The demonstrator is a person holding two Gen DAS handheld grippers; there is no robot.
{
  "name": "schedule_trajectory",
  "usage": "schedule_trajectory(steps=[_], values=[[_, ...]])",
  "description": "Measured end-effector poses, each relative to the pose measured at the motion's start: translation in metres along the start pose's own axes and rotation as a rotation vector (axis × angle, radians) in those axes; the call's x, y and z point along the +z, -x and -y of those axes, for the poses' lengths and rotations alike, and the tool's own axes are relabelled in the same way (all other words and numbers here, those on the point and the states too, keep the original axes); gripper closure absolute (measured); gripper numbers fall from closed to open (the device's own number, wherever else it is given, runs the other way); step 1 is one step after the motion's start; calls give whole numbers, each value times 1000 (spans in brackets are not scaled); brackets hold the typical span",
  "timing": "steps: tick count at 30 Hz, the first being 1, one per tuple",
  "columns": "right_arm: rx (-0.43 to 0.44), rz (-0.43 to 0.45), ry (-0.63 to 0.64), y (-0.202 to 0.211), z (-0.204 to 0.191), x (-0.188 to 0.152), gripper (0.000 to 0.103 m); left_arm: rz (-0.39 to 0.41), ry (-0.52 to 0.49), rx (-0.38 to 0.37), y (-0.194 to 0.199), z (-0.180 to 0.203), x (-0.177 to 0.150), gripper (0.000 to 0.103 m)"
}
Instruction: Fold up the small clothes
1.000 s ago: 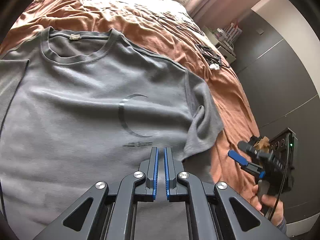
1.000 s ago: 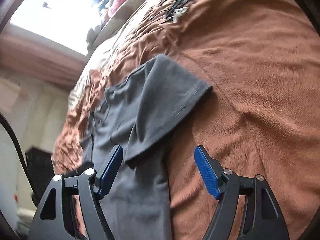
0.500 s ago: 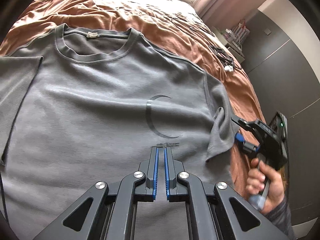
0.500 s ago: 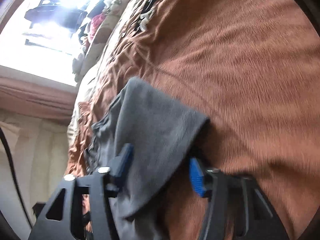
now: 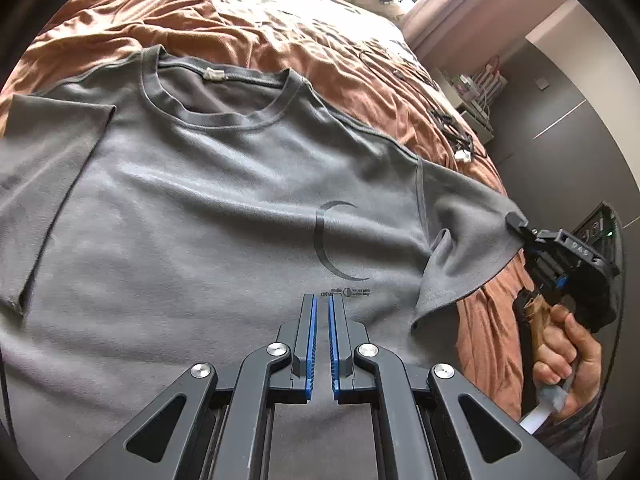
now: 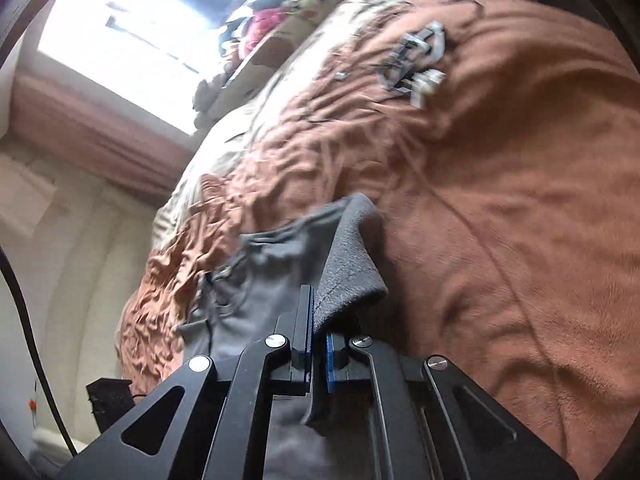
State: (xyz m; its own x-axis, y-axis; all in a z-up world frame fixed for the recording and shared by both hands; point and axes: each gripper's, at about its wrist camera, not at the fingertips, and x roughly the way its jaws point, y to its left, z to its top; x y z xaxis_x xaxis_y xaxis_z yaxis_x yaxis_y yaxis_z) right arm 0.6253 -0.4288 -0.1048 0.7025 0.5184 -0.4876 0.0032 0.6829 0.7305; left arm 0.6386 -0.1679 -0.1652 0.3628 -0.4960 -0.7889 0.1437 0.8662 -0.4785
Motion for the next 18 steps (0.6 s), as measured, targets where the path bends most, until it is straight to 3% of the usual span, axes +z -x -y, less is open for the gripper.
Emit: schedule_trajectory(steps=[5, 18], values=[[16, -18, 63, -10, -26, 5, 102, 15, 3, 8, 10, -3, 3, 99], [37, -110, 198, -90, -71, -5, 102, 7, 33, 40, 4, -34, 5, 99]])
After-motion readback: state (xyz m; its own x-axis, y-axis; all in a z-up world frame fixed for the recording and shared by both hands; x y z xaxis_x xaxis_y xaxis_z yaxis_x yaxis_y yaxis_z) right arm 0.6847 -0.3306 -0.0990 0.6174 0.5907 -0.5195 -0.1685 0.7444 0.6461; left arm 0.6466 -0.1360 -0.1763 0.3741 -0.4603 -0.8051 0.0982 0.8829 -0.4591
